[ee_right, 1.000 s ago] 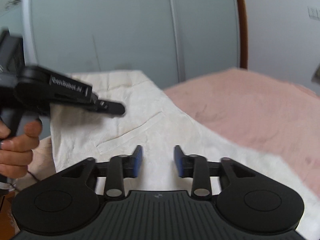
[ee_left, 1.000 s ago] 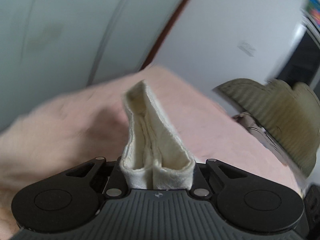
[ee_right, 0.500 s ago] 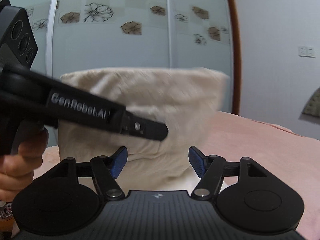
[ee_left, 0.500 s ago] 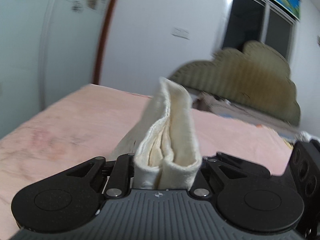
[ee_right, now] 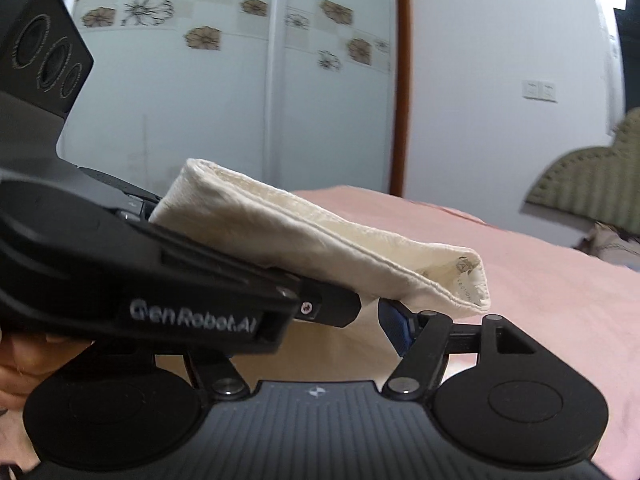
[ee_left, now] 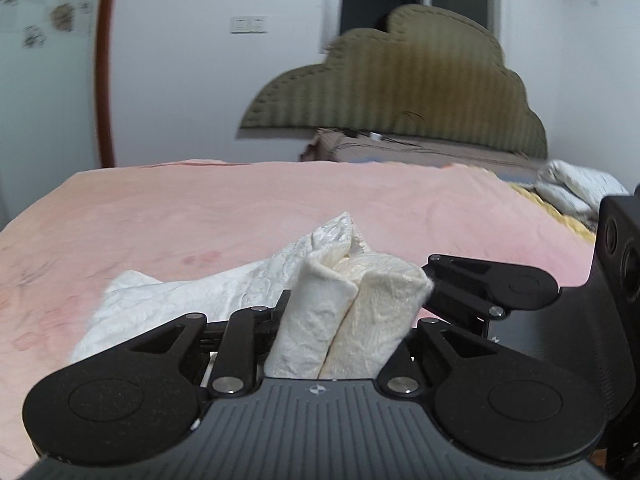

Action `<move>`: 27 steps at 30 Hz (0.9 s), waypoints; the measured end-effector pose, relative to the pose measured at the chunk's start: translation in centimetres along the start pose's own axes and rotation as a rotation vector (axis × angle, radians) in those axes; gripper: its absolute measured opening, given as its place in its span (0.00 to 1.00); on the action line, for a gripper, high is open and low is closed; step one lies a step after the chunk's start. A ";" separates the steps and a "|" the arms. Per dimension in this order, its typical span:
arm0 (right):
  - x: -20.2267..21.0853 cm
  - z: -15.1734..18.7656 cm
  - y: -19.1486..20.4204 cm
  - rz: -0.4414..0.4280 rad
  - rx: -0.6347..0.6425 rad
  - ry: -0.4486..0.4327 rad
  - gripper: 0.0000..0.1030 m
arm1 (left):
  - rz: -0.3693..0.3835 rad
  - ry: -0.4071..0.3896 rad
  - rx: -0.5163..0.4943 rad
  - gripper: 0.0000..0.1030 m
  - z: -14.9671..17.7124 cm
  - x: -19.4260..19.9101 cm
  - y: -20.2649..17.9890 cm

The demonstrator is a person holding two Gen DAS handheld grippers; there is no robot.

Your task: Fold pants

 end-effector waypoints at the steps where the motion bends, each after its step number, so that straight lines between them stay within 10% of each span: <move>1: 0.2 0.4 -0.4 0.012 -0.002 0.005 0.67 | 0.006 0.001 -0.013 0.19 0.2 -0.5 -0.6; 17: 1.4 5.2 -3.7 0.141 -0.134 0.100 0.73 | 0.052 0.102 -0.037 0.29 2.4 -5.4 -3.0; 27: 7.6 8.3 -9.4 0.524 -0.358 0.246 0.75 | 0.256 0.118 -0.118 0.62 3.2 -3.0 -5.4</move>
Point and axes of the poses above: each gripper's, at about its wrist camera, not at the fingertips, and x roughly against the way its jaws point, y to its left, z to its underside, the point moved 5 cm from there along -x, roughly the way its jaws point, and after that the axes turned 11 degrees about z, right-handed, at the moved point
